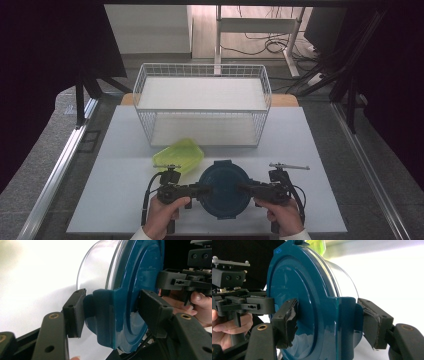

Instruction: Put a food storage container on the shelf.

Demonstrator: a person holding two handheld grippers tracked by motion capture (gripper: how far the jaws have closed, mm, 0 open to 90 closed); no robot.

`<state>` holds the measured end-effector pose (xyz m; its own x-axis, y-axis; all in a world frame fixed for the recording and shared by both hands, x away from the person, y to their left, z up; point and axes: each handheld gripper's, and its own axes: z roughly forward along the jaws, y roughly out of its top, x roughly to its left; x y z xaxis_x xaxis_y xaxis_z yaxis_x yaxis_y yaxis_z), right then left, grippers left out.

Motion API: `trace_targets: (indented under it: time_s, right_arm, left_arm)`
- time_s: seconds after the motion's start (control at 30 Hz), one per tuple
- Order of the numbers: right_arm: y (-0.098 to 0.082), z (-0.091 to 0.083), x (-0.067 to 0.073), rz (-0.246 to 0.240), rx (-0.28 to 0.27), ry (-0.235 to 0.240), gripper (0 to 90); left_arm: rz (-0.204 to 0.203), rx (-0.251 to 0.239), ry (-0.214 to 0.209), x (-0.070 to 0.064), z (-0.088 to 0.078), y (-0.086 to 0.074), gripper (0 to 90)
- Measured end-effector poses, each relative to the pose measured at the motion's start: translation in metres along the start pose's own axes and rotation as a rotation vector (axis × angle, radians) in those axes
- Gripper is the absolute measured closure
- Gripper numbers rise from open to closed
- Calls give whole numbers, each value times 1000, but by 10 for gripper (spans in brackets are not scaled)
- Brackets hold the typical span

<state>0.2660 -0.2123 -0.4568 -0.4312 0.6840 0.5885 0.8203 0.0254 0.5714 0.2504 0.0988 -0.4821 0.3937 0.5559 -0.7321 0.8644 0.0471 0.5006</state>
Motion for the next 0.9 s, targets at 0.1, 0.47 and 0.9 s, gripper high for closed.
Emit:
trace_targets:
  time_s: [0.1, 0.47, 0.9]
  right_arm:
    - [5, -1, 2, -7, -11, 3, 345]
    - [31, 4, 11, -37, -35, 29, 347]
    - [50, -2, 18, -53, -52, 16, 348]
  left_arm:
    - [8, -12, 3, -2, -2, 4, 406]
    - [22, -35, 20, -7, -17, 30, 406]
    - [37, -43, 7, -11, -19, 49, 406]
